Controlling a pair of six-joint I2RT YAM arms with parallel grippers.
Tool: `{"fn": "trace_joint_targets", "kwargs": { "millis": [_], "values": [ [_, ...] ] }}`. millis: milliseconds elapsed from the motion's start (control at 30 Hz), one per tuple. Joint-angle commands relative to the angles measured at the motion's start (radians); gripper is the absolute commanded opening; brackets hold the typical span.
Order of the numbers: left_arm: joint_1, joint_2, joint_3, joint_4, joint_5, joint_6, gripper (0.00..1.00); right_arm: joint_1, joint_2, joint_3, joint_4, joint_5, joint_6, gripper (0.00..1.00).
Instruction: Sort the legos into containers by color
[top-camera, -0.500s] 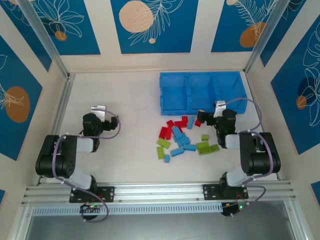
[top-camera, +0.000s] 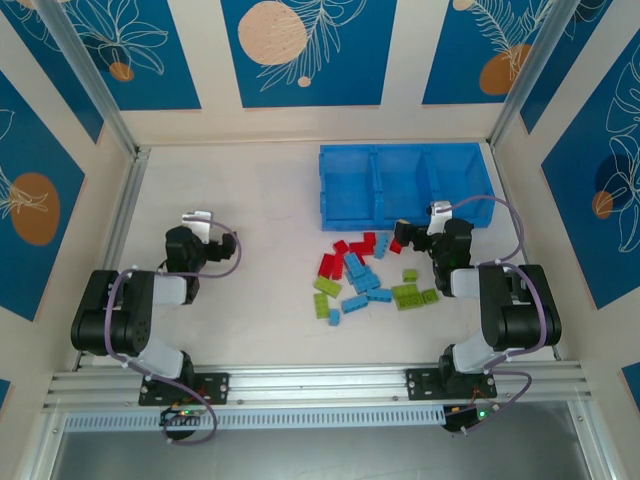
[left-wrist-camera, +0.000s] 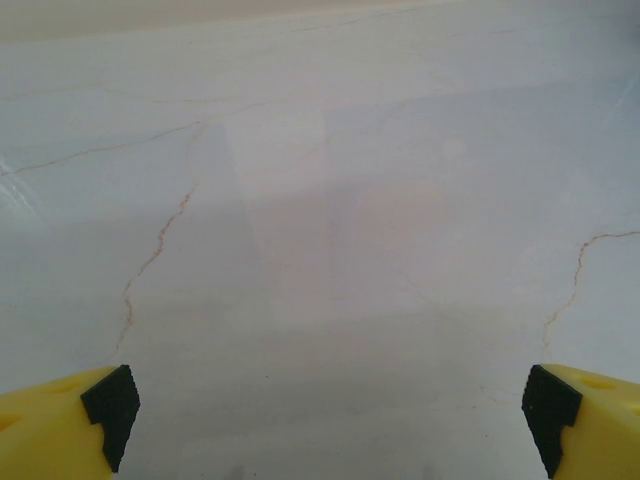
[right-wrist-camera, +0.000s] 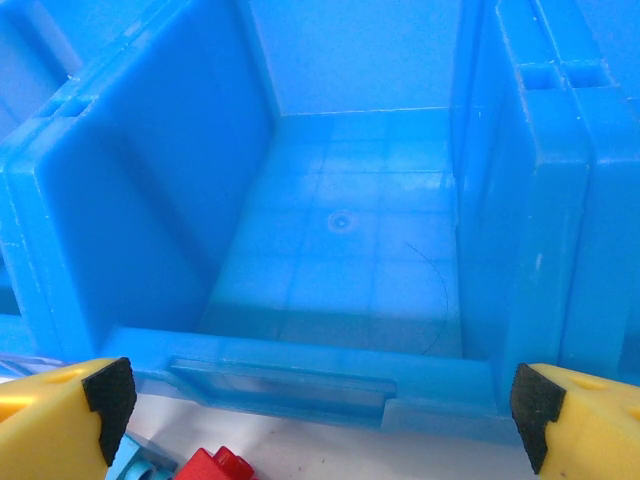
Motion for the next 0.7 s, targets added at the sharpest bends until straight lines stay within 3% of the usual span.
{"fn": "trace_joint_targets", "kwargs": {
  "millis": [0,67,100,167,233,367,500,667],
  "values": [
    [-0.003,-0.003,-0.005,0.033,-0.006,0.013,1.00,-0.004,-0.003,-0.004,0.019,-0.015,-0.002,0.99],
    [-0.003,-0.003,-0.005,0.033,-0.006,0.013,1.00,0.011,-0.044,0.025,-0.070,0.034,-0.006,0.99],
    [-0.003,-0.004,-0.010,0.038,-0.006,0.013,1.00,0.033,-0.104,0.056,-0.196,0.092,0.002,0.99],
    [-0.004,-0.023,0.004,0.001,0.009,0.022,1.00,0.050,-0.231,0.161,-0.511,0.239,0.153,0.99],
    [-0.020,-0.087,0.026,-0.096,-0.008,0.034,1.00,0.052,-0.339,0.252,-0.827,0.304,0.366,0.99],
    [-0.082,-0.280,0.069,-0.336,-0.046,0.025,1.00,0.069,-0.516,0.301,-1.155,0.103,0.513,0.99],
    [-0.280,-0.439,0.108,-0.488,-0.043,0.031,1.00,0.097,-0.657,0.275,-1.401,0.032,0.628,0.99],
    [-0.545,-0.441,0.151,-0.553,-0.001,0.105,1.00,0.173,-0.711,0.267,-1.634,0.073,0.661,0.99]
  ]
}}
